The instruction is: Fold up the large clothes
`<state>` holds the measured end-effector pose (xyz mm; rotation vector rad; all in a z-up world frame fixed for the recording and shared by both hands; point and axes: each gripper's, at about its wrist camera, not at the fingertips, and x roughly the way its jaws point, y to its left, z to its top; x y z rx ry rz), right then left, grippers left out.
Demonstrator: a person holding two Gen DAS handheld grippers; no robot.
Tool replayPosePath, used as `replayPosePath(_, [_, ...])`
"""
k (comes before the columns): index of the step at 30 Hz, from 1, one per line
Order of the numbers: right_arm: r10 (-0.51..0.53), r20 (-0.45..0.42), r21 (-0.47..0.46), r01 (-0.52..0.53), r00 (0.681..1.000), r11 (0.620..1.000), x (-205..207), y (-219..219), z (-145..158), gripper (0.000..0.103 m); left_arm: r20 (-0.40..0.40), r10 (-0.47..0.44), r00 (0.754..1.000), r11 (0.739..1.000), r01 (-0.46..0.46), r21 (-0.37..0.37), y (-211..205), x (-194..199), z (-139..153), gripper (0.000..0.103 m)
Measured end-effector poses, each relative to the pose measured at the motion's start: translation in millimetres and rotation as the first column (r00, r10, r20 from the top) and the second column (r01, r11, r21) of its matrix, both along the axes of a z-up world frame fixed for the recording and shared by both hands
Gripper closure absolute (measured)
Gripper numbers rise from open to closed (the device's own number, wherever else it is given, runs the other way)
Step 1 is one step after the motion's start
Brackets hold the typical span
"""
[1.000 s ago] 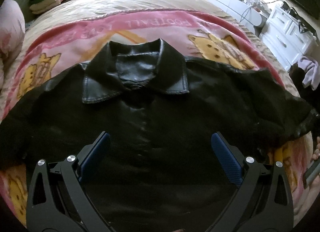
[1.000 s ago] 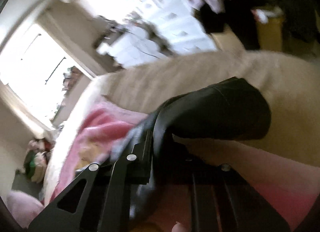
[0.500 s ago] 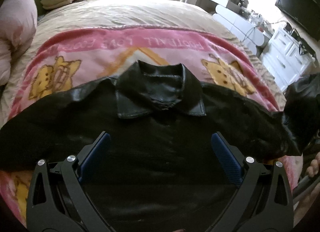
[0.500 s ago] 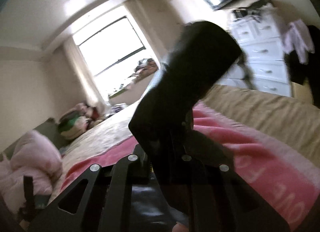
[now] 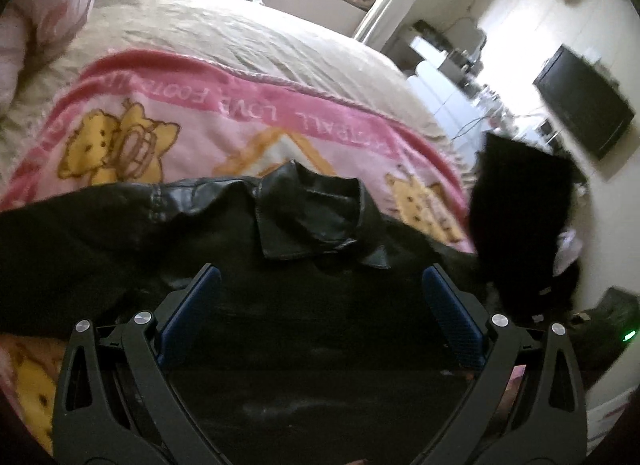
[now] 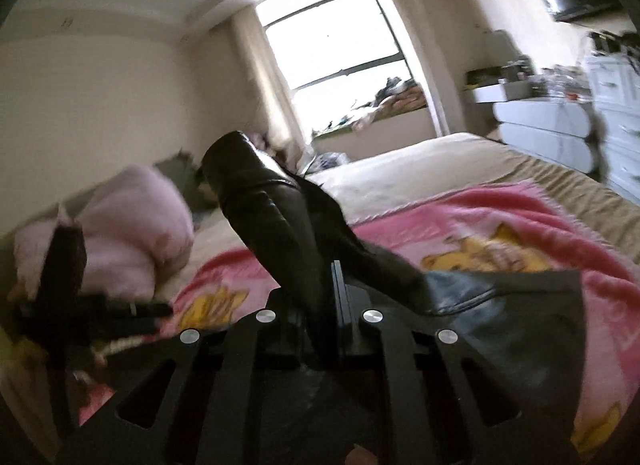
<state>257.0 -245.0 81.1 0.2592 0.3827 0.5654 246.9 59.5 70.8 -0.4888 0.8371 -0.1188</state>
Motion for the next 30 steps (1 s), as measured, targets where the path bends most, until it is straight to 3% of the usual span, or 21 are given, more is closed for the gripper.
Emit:
replayPosePath(4, [0.065, -0.004, -0.046, -0.065, 0.998, 0.997, -7, 33, -11, 0.092, 0.038, -0.033, 0.999, 0.993, 0.037, -0.116, 15, -8, 1, 0.008])
replayPosePath(6, [0.092, -0.001, -0.058, -0.092, 0.996, 0.994, -8, 43, -15, 0.092, 0.07, -0.044, 0.997, 0.977, 0.058, -0.206, 24, -13, 3, 0.008])
replayPosePath(8, [0.122, 0.006, -0.083, -0.121, 0.992, 0.989, -14, 57, -18, 0.092, 0.101, -0.037, 0.994, 0.967, 0.061, -0.249, 33, -19, 6, 0.008])
replayPosePath(16, [0.194, -0.041, -0.172, -0.198, 0.98, 0.965, -27, 98, -41, 0.092, 0.131, -0.021, 0.991, 0.952, 0.06, -0.3, 58, -35, 5, 0.008])
replayPosePath(30, [0.236, -0.125, -0.416, -0.267, 0.964, 0.869, -47, 159, -103, 0.083, 0.031, -0.03, 0.999, 0.924, 0.04, -0.379, 78, -53, -59, 0.008])
